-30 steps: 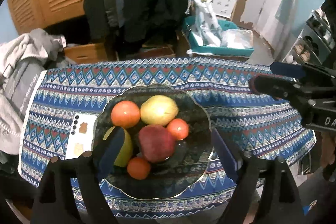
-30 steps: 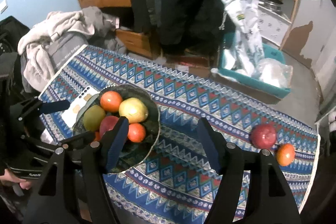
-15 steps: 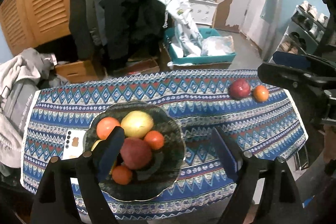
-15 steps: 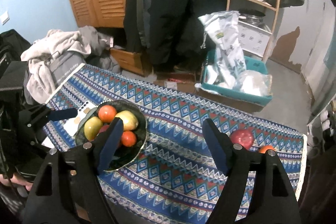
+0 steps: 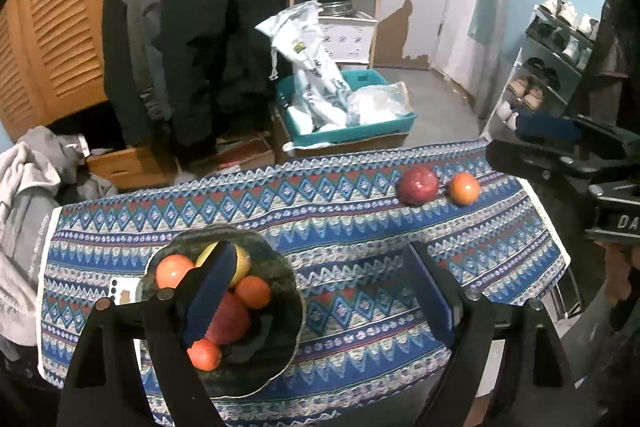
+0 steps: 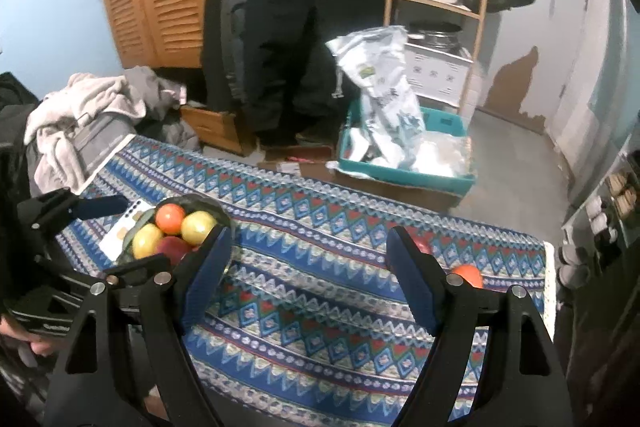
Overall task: Organize fruits
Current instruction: 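Move the left gripper to the red apple while the right approaches the orange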
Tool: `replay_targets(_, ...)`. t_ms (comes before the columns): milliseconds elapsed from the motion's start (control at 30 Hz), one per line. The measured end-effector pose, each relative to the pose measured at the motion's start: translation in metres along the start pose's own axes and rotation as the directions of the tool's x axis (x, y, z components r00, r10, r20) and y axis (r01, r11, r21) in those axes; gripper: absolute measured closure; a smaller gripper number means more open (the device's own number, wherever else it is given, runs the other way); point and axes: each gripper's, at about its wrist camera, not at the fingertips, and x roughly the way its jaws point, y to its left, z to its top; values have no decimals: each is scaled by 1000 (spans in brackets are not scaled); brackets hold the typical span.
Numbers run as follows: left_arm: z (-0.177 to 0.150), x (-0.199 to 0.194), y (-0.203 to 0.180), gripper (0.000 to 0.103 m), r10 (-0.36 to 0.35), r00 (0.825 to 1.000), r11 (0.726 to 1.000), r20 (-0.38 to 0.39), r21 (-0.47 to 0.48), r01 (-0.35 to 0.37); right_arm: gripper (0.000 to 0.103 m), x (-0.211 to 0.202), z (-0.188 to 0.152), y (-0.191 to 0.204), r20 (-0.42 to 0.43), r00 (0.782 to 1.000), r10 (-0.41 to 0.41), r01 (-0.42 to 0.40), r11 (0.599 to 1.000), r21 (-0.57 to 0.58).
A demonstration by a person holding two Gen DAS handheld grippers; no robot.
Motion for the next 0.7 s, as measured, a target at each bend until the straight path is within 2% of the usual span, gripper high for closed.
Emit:
replay_targets(233,11,-1,-29,16,-20,1000,999,19,48,19,24,-10,-13,-34,6,999,-35,35,998,55)
replay_targets(700,28,24,-89,16,-69,998,989,-9,131,70,24,-24,-42,-108,-18,995,-97,99,980,175)
